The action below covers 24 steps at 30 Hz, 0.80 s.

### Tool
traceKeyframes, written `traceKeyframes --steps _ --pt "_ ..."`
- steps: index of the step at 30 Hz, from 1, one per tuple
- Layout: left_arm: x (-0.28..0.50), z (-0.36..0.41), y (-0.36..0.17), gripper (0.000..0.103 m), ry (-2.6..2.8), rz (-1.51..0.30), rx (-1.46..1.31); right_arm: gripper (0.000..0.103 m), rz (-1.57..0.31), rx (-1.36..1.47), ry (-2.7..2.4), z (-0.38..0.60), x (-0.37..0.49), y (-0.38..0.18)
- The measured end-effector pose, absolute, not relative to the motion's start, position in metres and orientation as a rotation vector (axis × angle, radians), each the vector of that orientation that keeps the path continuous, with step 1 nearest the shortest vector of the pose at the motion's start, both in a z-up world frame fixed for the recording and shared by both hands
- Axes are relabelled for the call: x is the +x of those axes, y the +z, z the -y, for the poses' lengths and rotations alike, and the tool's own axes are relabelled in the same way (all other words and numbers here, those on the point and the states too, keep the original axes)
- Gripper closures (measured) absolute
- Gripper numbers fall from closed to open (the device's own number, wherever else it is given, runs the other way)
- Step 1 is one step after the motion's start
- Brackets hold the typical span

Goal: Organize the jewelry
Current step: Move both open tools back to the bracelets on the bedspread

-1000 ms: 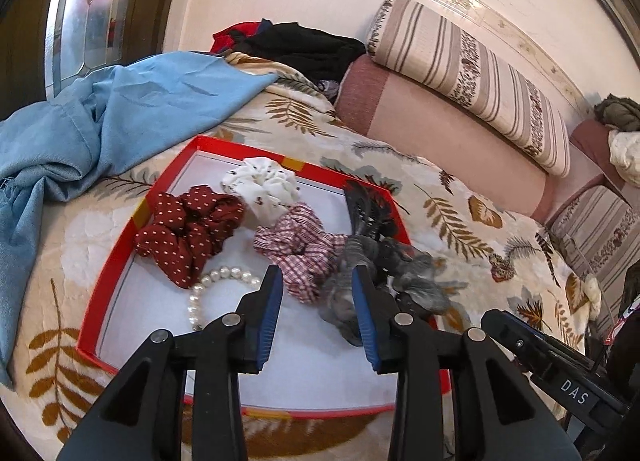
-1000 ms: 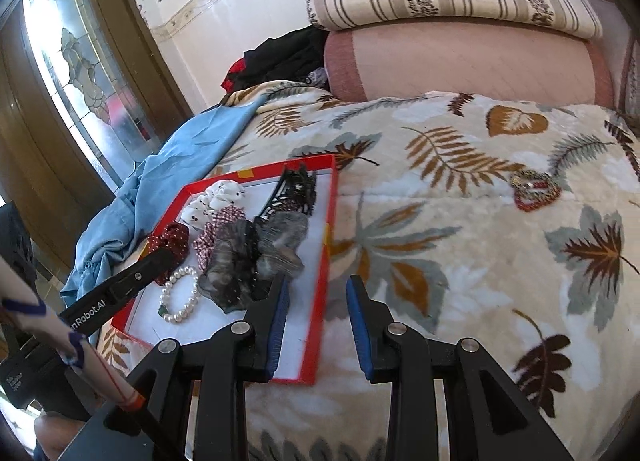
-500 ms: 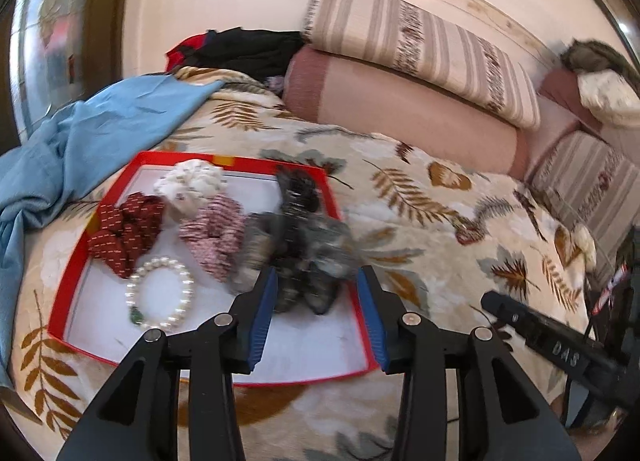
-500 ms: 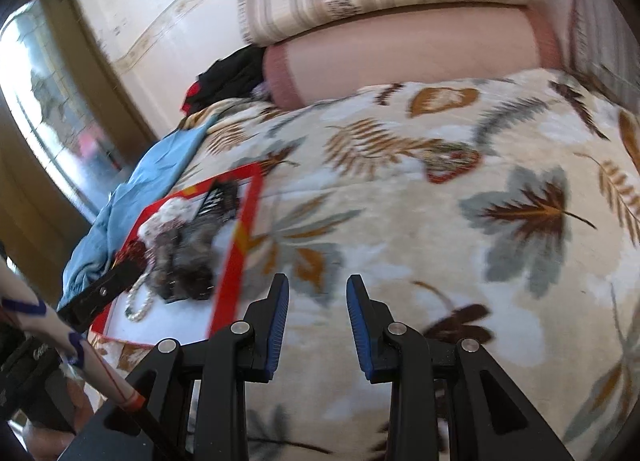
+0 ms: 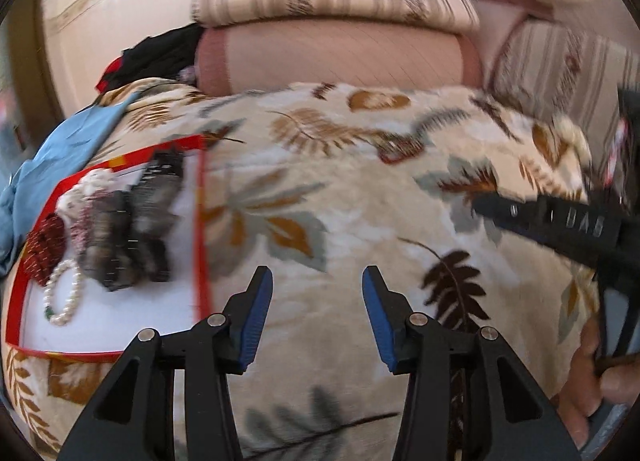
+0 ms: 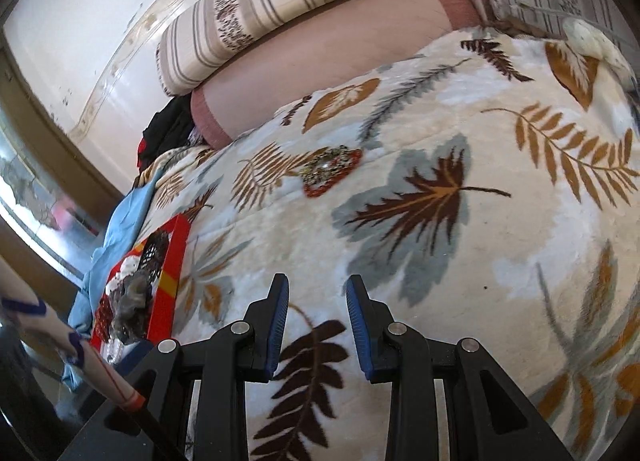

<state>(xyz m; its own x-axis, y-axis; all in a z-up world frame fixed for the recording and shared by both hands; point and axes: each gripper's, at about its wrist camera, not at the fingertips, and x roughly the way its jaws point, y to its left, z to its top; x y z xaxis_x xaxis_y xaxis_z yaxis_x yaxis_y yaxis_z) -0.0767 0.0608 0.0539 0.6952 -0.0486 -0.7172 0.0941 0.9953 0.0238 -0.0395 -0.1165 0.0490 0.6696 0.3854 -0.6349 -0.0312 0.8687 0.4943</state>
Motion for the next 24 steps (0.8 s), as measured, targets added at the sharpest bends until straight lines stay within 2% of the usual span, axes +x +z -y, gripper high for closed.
traceKeyframes --steps 10,14,24 --pt "-0.055 -0.042 0.022 0.058 -0.101 -0.858 0.109 0.07 -0.822 0.524 0.225 0.133 -0.028 0.042" --pt "-0.048 -0.045 0.015 0.046 -0.102 -0.867 0.096 0.07 -0.83 0.535 0.214 0.137 -0.019 0.04" --pt "-0.043 -0.048 0.011 0.038 -0.109 -0.866 0.064 0.073 -0.818 0.429 0.189 0.125 0.035 0.063"
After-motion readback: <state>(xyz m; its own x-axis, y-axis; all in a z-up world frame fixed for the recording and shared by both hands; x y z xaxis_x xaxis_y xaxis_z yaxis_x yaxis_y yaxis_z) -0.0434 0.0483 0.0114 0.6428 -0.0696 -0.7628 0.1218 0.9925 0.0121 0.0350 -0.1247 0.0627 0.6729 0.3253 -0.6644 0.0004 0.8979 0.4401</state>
